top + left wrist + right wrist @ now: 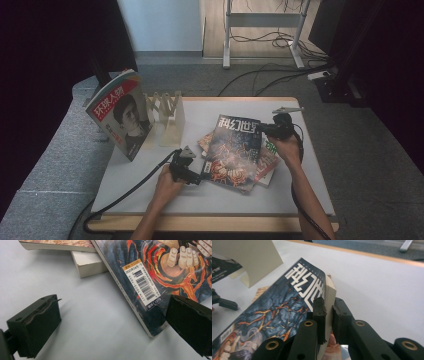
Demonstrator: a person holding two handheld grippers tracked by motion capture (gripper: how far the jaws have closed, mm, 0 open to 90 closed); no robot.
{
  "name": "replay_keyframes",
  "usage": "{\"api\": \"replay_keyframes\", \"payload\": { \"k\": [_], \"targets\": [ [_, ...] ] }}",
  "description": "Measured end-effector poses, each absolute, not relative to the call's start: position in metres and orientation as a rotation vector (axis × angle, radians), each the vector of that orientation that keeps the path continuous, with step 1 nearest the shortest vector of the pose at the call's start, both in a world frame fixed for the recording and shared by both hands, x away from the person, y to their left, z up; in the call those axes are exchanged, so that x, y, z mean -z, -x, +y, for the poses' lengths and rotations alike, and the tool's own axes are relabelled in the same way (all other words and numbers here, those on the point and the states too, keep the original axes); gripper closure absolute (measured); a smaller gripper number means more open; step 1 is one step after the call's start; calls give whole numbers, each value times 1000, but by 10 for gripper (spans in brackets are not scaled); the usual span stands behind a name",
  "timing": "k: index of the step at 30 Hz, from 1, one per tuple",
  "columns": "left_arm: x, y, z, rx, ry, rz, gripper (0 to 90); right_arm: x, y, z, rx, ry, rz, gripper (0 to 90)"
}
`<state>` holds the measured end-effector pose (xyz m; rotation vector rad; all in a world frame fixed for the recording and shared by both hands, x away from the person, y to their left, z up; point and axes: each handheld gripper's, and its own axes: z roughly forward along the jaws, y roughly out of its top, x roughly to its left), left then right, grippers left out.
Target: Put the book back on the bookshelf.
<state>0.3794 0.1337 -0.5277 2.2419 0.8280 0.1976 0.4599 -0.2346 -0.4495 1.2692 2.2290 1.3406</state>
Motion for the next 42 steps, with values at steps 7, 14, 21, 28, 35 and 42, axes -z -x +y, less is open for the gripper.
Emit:
{"api": "replay_keyframes", "payload": {
  "k": [7, 14, 21, 28, 35, 42],
  "targets": [
    [527, -381, 136, -182, -2241, 815, 0, 434, -445, -226, -1315, -1151, 2218, 817],
    [525, -382, 137, -154, -2251, 829, 0, 420, -432, -224, -1331, -1105, 2212, 817],
    [512, -383, 139, -131, -2270, 795, 0, 407, -422, -221, -1362, -1059, 2201, 815],
    [493, -383, 124, -189, -2284, 721, 12, 392, -408, -218, -1399, -989, 2193, 812],
    [480, -388, 113, -230, -2309, 661, 50, 384, -398, -216, -1424, -929, 2188, 809],
    [472, -401, 109, -205, -2301, 635, 91, 379, -391, -215, -1432, -894, 2189, 809]
  ]
}}
